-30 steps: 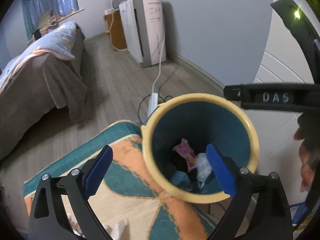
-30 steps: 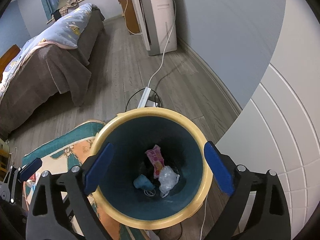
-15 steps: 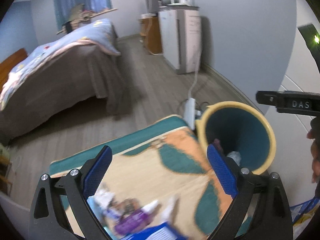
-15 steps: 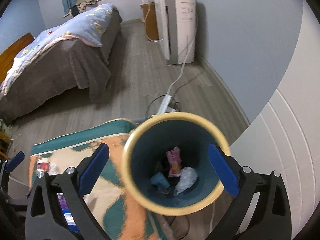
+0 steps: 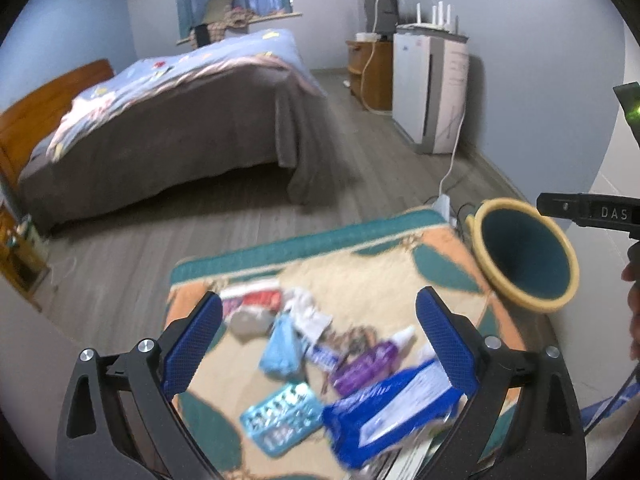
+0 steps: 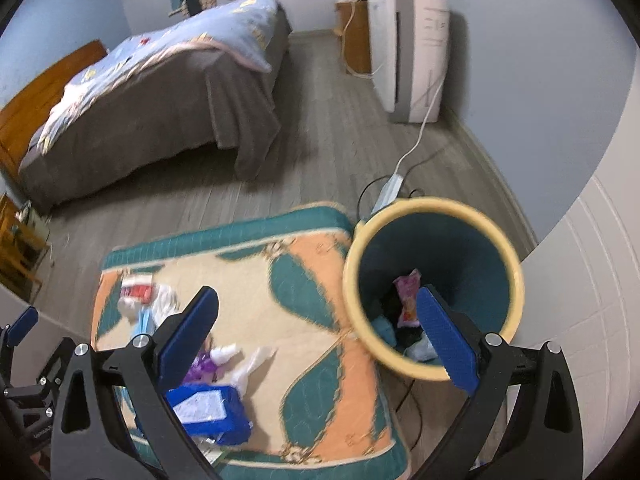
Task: Collect trash
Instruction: 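Move both tools back over the cushion toward the blue wipes pack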
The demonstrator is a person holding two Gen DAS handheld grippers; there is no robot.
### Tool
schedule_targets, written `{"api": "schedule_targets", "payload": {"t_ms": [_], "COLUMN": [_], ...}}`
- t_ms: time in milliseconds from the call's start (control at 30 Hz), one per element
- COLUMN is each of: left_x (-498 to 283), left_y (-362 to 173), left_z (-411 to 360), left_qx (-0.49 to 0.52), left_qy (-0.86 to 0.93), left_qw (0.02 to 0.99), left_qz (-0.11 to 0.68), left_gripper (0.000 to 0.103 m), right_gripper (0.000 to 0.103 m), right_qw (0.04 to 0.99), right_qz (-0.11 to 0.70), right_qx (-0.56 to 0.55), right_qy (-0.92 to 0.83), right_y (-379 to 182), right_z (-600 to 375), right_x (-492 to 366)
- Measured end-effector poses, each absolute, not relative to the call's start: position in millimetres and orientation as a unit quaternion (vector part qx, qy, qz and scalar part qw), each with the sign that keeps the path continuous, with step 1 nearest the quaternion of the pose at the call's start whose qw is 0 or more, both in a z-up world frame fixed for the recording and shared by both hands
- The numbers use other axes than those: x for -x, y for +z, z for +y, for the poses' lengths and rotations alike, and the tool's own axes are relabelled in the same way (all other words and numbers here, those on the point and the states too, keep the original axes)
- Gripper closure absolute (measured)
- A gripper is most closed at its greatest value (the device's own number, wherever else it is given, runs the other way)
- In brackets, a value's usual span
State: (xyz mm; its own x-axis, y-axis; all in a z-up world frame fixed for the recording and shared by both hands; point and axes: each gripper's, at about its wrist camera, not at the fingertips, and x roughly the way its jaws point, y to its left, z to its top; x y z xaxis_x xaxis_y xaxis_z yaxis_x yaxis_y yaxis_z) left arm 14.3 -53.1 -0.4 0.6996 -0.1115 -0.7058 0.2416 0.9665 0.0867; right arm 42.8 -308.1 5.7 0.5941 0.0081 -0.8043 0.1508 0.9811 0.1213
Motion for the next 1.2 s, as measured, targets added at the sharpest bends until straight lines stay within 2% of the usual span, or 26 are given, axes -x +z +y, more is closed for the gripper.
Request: {"api": "schedule_targets", "payload": {"t_ms": [367, 767, 833, 867, 933, 1000, 1033, 1067, 1100, 1200], "left_x": [11.0, 3.6, 2.0, 1.5, 0.1, -0.5, -0.4, -1.4, -2.4, -5.1], "left_y": [-27.0, -25.0, -26.0, -26.1, -26.4, -26.9, -27.1, -27.6, -28.4, -30.7], "left_z": [-6.4, 34.1, 35.3, 36.4, 37.5, 37.4, 37.4, 37.1, 37.1, 32.9], "left_qx": [-0.106, -0.058, -0.057, -0.057, -0.056, -0.056, -0.056, -0.056, -0.057, -0.065], "left_qy": [-0.078, -0.053, -0.054, -0.054, -0.055, -0.055, -0.055, -0.056, -0.056, -0.058], "left_qw": [0.909, 0.908, 0.907, 0.907, 0.907, 0.907, 0.907, 0.906, 0.906, 0.903], "left_qz": [0.395, 0.412, 0.413, 0.414, 0.414, 0.414, 0.415, 0.416, 0.416, 0.42], "left_gripper": [0.007, 0.007, 0.007, 0.007, 0.007, 0.007, 0.007, 0.007, 0.007, 0.007], "right_gripper": [0.006, 0.008, 0.016, 0.027, 0.037, 0.057, 0.061, 0.071, 0.089, 0.096], "right_qw": [0.854, 0.806, 0.797, 0.793, 0.793, 0.798, 0.799, 0.799, 0.801, 0.805], "right_qz": [0.516, 0.587, 0.599, 0.604, 0.601, 0.595, 0.593, 0.59, 0.589, 0.584], "right_qx": [-0.062, -0.07, -0.07, -0.071, -0.084, -0.087, -0.09, -0.095, -0.096, -0.089], "right_qy": [-0.018, 0.035, 0.04, 0.046, 0.052, 0.052, 0.053, 0.056, 0.057, 0.056], "right_y": [-57.5, -125.7, -135.2, -138.5, -138.1, -135.0, -133.3, -131.5, -130.3, -128.6], "right_z": [-251.1, -185.2, -180.7, -179.2, -179.9, -181.8, -182.8, -184.5, -185.1, -185.5], "right_x": [-26.4, -17.4, -19.4, -21.2, -24.5, -27.1, -28.4, -29.5, -30.3, -32.2]}}
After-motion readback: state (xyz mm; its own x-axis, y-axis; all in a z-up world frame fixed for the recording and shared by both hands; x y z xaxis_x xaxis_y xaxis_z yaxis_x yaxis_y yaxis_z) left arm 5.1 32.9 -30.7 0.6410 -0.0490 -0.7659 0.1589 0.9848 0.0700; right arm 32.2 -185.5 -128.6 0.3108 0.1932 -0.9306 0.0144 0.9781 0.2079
